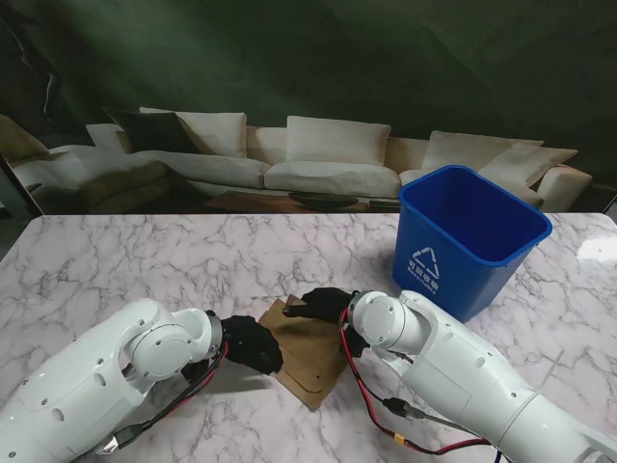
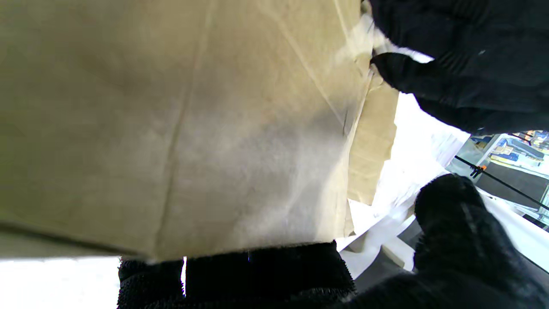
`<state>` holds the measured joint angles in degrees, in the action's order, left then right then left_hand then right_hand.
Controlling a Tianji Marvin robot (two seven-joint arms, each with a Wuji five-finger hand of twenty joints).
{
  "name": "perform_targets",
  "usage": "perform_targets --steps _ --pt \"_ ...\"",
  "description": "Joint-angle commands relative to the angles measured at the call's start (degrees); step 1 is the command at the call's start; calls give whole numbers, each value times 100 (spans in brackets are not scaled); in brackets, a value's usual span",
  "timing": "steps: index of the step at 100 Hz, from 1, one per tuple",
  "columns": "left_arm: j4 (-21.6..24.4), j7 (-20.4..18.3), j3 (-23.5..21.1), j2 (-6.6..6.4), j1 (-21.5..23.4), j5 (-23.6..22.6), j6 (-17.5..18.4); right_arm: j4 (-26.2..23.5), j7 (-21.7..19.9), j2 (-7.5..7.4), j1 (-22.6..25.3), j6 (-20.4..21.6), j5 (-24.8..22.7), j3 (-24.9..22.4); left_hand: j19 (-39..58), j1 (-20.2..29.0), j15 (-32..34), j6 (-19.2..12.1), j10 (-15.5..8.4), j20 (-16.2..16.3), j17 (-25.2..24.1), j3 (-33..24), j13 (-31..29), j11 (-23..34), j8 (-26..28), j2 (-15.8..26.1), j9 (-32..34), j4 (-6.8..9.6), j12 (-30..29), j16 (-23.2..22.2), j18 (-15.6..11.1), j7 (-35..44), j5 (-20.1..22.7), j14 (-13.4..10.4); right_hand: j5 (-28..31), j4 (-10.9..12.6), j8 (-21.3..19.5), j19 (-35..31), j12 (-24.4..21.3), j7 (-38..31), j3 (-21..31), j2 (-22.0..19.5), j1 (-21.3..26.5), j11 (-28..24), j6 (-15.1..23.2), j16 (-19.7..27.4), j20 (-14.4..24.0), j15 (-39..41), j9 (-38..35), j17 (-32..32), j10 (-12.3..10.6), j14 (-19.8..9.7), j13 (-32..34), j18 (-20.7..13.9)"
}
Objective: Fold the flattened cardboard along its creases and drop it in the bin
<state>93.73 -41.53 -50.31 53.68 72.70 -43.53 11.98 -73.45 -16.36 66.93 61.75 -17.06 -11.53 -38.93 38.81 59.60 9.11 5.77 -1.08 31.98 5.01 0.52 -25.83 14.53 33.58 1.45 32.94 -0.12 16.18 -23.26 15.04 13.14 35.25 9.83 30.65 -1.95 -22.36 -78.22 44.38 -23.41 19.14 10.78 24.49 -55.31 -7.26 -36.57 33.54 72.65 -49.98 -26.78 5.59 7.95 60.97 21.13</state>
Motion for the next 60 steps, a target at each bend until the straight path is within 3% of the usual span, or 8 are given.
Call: perform_targets --steps 1,18,23,30,42,53,60 --pt "-206 -167 86 -19 90 -27 -44 -98 -79 -64 -42 -41 63 -10 -56 99 164 66 401 10 -45 107 -139 -712 28 191 -145 -110 -183 -56 0 33 63 -4 112 -87 -163 -207 85 27 443 483 -28 -92 306 7 -70 174 40 -91 -237 -461 328 101" --pt "-218 -171 104 -20 75 -19 -52 -163 -532 -188 -125 -17 214 -3 -49 105 166 75 409 9 -43 105 -142 -711 29 191 -142 -110 -182 -58 -3 39 73 -2 -36 86 -300 -74 -27 -55 779 1195 1268 77 475 190 -185 -370 340 -192 -360 -614 516 91" --pt "-222 -175 114 -22 69 -15 -53 -174 -588 -202 -132 -26 251 -8 -50 104 166 68 407 9 -46 107 -141 -713 29 188 -148 -110 -182 -58 0 38 71 -7 -69 79 -333 5 -120 -70 1551 1421 1282 91 469 152 -269 -488 416 -194 -352 -629 485 90" --pt "-227 -172 124 -22 64 -14 -49 -175 -633 -211 -136 -35 291 -19 -47 111 167 73 401 9 -44 103 -141 -711 29 188 -143 -109 -182 -58 -1 38 71 2 -81 -333 -349 75 -156 -108 2502 1892 1506 252 543 159 -319 -632 469 -199 -299 -650 454 92" --pt "-244 -162 143 -21 49 -5 -52 -159 -749 -235 -157 32 365 -20 -46 108 167 86 405 7 -46 105 -140 -712 29 192 -144 -109 -182 -59 -1 38 72 2 213 -647 -475 326 -322 -428 3064 2409 2323 620 910 306 -505 -1082 225 -615 -264 -801 698 20" --pt "-258 -154 156 -20 36 -3 -56 -194 -761 -228 -127 -24 468 -47 -44 111 168 81 399 6 -46 105 -141 -725 26 191 -169 -109 -188 -59 1 34 70 1 892 -937 -657 364 -479 -989 3620 2708 2560 641 1231 318 -620 -1349 -344 -897 -227 -838 876 0" --pt "-265 -150 158 -19 33 -6 -62 -242 -799 -245 -137 -94 442 -19 -45 110 166 56 393 5 -49 107 -138 -729 36 185 -168 -109 -191 -58 -1 54 106 2 1061 -975 17 229 -1066 -2157 3473 2686 2552 461 1301 219 -683 -1357 -688 -1070 -69 -764 1054 -10"
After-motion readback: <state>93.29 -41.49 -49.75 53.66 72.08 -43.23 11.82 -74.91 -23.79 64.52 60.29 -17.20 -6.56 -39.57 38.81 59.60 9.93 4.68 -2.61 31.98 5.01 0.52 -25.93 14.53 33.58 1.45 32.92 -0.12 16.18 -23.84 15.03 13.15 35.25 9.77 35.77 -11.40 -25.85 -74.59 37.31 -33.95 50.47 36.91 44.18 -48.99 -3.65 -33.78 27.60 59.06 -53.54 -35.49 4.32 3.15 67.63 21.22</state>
